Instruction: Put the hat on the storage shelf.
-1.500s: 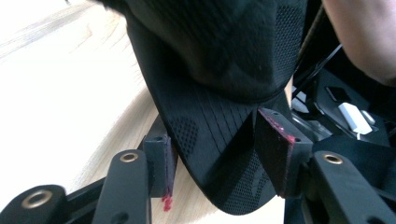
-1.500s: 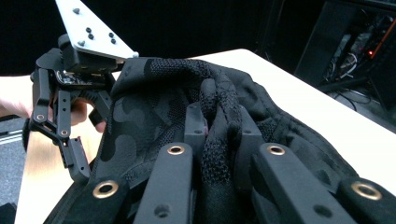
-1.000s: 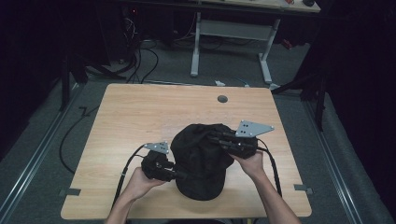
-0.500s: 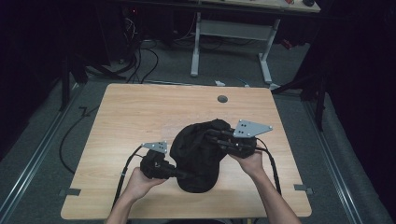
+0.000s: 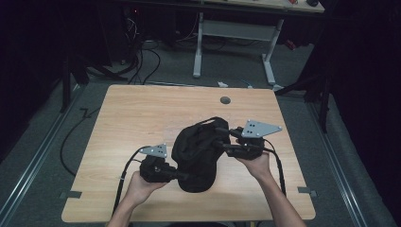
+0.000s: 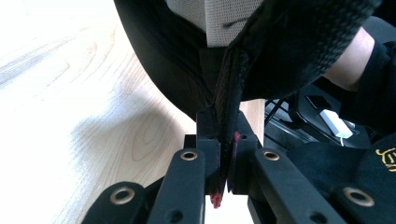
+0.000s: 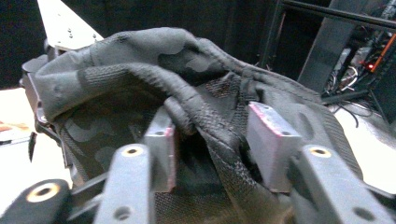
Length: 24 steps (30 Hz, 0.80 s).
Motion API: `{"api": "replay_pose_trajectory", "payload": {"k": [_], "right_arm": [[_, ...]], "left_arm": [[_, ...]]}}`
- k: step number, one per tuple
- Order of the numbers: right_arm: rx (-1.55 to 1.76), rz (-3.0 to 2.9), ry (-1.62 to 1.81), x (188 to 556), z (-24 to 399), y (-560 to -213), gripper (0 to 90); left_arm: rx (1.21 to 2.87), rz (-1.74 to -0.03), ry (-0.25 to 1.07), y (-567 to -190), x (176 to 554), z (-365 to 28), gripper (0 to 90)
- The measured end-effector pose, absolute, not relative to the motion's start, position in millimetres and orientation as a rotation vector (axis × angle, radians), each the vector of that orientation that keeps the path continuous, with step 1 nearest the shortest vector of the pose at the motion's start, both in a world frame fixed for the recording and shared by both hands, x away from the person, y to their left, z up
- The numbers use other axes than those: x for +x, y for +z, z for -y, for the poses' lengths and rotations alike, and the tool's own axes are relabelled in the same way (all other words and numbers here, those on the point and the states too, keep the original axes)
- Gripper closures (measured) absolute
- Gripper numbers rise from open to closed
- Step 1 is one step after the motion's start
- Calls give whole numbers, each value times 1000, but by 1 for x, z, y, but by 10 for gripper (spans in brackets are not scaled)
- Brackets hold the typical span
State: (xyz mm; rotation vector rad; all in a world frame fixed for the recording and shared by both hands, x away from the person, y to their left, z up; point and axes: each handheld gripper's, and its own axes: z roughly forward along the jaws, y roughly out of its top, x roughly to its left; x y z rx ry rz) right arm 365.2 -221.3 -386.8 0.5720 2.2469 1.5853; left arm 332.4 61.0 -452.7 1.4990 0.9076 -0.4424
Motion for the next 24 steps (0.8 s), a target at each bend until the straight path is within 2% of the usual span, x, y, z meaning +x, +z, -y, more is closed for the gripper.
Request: {"api": "replay_pose_trajectory", "payload": {"k": [4,13,24], "right_arm": [[585,-2234,1566,364,223,-386,465],[612,-2233,1555,359,232,-384,377],[721,-2251,1519,362,248,-393,338]], "left_arm": [[1503,-911,-415,-452,331,-61,863],[1503,-918,-376,-452,331,-62,863],[1414,-915,-332,-441,330,-76,862]]}}
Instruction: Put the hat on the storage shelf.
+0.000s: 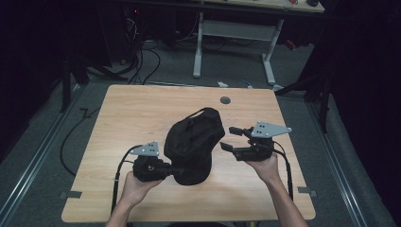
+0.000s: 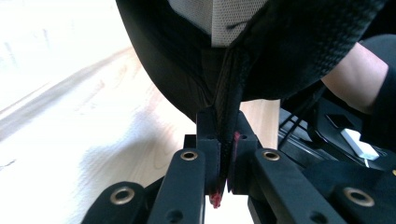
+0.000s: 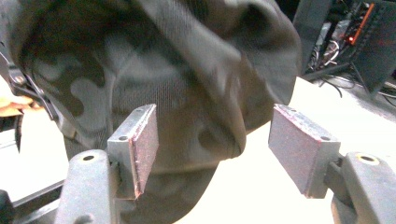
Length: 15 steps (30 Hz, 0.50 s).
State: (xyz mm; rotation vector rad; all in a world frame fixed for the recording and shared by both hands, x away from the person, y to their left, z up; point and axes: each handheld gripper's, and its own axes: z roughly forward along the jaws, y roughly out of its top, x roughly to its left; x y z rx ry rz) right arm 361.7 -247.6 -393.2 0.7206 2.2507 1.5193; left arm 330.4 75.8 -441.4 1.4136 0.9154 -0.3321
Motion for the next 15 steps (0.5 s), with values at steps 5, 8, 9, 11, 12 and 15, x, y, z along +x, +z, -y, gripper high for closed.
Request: {"api": "replay_pose_trajectory", "payload": {"k": [5,8,9,11,12,15], "right_arm": [[779,-2253,1481,362,251,-405,356],[823,-2268,1409,362,252,-411,373],[845,-2244,1390,360,253,-415,392],[872,-2238,1381,359,255,-418,392],[889,-2245,1362,360,256,-421,392],[951,-2246,1329,360,261,-433,394]], "left_arm": [[1388,-923,-274,-439,330,-78,861],[1371,-923,-246,-437,329,-80,861],[1368,-921,-229,-436,329,-81,861],[1359,-923,-204,-434,329,-81,861],[1352,-923,-191,-433,329,-82,861],[1341,-928,-156,-430,331,-84,861]]}}
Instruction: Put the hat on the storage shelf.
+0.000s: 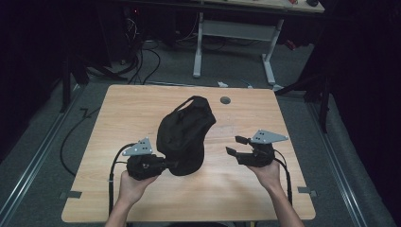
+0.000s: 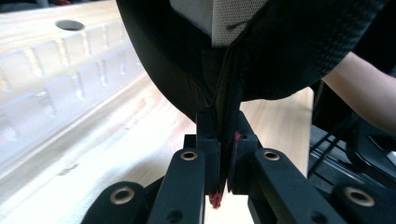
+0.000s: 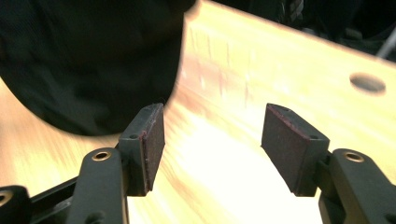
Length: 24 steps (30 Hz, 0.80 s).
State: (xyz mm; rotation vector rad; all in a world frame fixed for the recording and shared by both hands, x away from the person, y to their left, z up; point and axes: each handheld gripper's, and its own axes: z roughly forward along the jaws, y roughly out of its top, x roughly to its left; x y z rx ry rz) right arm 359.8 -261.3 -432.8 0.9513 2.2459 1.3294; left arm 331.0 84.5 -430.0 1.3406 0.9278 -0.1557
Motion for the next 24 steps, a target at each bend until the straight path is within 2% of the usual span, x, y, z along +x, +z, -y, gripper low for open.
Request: {"api": "replay_pose_trajectory", "payload": {"k": [13,24], "right_arm": [[1242,-2170,1156,356,286,-493,407],[1337,-2125,1030,357,297,-515,404]], "left_arm": [[1261,-979,-52,-422,340,-94,860],[1222,-1001,38,-416,346,-97,860]]}}
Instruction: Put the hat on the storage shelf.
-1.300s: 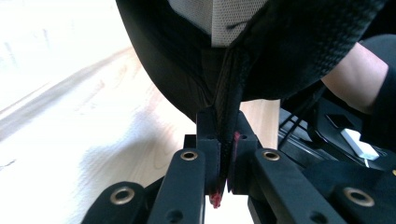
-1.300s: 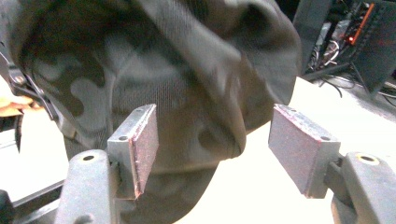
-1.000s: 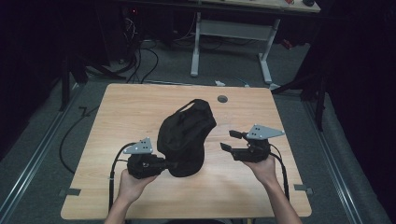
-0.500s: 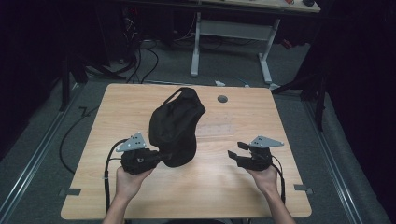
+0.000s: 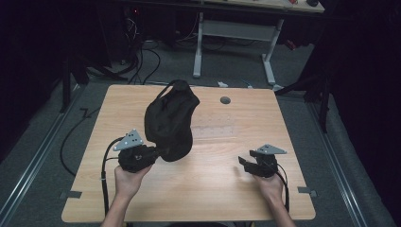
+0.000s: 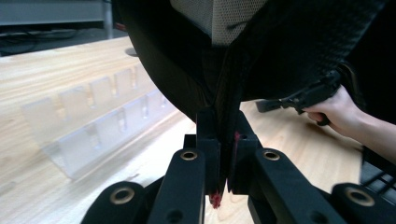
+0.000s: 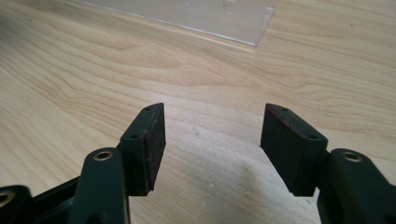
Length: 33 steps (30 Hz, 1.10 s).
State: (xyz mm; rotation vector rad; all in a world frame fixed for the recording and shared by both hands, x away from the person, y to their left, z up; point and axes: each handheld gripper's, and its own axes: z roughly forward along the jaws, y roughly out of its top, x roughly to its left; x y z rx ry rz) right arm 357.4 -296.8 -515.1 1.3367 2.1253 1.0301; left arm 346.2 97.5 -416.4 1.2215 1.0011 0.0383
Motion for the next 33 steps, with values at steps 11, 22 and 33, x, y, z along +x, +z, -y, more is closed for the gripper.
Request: {"api": "replay_pose_trajectory", "payload": {"k": [11,22,33], "right_arm": [[1383,-2122,902,361,298,-531,401],[1383,-2126,902,361,298,-531,386],[1381,-2127,901,361,297,-531,373]], "left_arm": [[1193,-1032,159,-412,360,-102,860],[1194,-1059,268,-411,380,-95,860],[1163,-1098,338,-410,399,-97,859]]}}
